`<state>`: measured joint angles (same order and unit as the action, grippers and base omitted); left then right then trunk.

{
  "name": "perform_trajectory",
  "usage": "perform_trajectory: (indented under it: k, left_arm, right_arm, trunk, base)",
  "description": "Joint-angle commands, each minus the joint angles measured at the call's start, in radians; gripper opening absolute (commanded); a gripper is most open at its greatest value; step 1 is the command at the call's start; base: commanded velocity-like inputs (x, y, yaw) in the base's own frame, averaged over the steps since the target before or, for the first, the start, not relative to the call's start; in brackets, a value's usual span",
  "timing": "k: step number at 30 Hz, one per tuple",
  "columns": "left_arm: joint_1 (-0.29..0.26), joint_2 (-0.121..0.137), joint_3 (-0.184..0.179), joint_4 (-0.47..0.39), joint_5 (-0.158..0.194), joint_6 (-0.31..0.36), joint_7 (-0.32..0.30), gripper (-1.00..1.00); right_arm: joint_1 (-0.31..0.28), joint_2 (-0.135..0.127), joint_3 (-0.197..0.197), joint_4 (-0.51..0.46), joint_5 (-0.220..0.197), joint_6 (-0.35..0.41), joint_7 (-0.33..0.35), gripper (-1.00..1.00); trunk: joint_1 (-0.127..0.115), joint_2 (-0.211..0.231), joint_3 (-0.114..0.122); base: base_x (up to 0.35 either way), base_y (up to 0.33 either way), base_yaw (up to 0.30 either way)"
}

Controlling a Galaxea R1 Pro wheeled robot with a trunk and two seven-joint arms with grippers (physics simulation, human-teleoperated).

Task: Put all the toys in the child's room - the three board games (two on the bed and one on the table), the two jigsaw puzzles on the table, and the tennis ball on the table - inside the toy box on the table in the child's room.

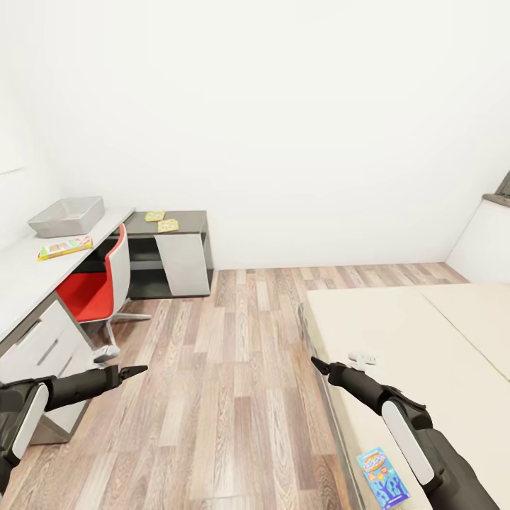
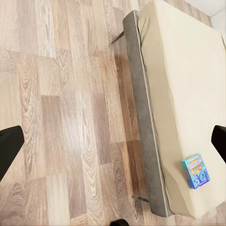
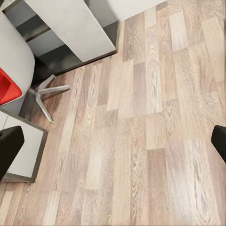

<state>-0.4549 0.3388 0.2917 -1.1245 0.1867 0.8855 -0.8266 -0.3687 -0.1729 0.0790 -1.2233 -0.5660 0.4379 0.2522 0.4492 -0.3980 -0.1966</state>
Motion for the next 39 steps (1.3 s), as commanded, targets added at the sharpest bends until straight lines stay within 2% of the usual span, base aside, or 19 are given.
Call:
perform_trajectory:
  k: [1, 11, 18, 27, 39]
  left_arm:
    - [-0.001, 0.0, 0.001, 0.0, 0.0, 0.004, -0.003, 1.0]
    - [-0.001, 0.001, 0.002, 0.0, 0.0, 0.003, -0.003, 1.0]
    - [-0.001, 0.003, 0.007, 0.0, 0.002, 0.003, -0.004, 1.0]
    - [-0.001, 0.003, 0.009, 0.0, 0.002, 0.003, -0.005, 1.0]
    - [-0.001, 0.003, 0.009, 0.0, 0.002, 0.003, -0.005, 1.0]
  right_arm:
    - [-0.001, 0.0, 0.001, -0.001, -0.005, 0.005, -0.001, 1.0]
    - [-0.001, 0.0, 0.001, -0.001, -0.006, 0.004, -0.001, 1.0]
    - [-0.001, 0.0, 0.001, -0.001, -0.006, 0.004, -0.001, 1.0]
    - [-0.001, 0.0, 0.001, -0.001, -0.006, 0.004, -0.001, 1.0]
    - [-0.001, 0.0, -0.001, 0.0, -0.006, 0.004, -0.001, 1.0]
  trunk:
    - [0.001, -0.002, -0.002]
    - [0.001, -0.002, -0.002]
    - [0.001, -0.002, 0.0]
    - [0.001, -0.002, 0.005]
    - [0.001, -0.002, 0.013]
  base:
    - [0.129, 0.288, -0.258]
    - [0.17, 0.282, -0.273]
    - [0.166, 0.145, -0.279]
    - [0.031, 0.076, -0.28]
    - [0.002, 0.216, -0.28]
